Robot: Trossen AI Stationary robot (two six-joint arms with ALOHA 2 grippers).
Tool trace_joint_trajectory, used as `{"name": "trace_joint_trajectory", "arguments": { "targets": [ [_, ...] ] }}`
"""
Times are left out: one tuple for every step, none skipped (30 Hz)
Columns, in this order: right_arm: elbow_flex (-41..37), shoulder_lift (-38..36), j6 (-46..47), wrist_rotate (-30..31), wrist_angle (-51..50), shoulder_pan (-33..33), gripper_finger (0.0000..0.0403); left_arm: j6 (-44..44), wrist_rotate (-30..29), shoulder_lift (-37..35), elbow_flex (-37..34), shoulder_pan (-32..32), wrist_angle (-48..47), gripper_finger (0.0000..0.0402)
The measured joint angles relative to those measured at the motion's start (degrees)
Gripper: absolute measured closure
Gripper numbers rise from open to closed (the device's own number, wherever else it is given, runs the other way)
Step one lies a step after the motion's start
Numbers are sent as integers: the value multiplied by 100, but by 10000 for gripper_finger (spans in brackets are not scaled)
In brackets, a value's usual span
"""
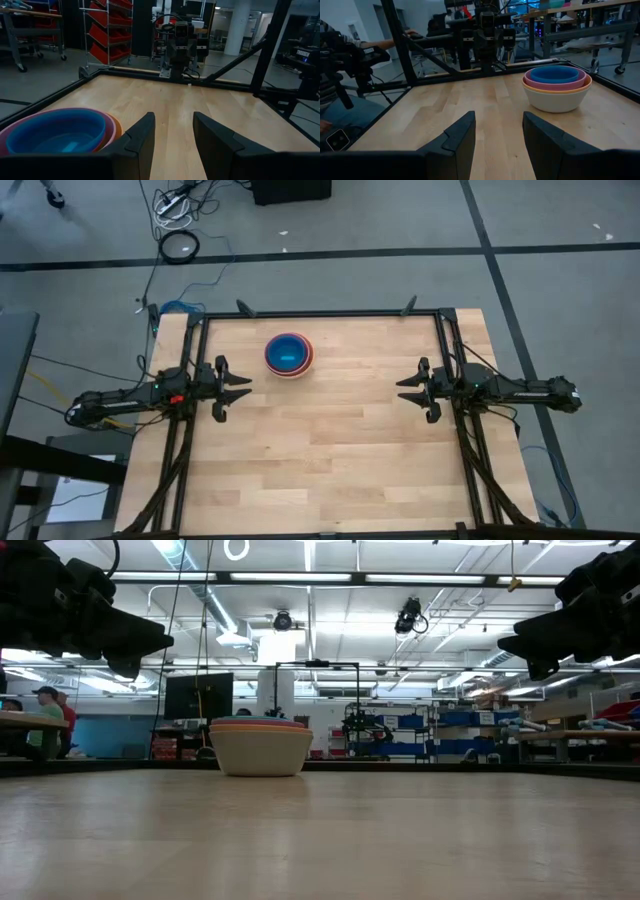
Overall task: Nest bowls inside each other
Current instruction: Return to Home Position
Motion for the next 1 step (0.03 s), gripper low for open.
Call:
{"name": "trace_joint_trajectory", "arguments": {
  "targets": [
    [0,2,0,0,0,0,248,-1,0,0,0,0,0,259]
  ]
}}
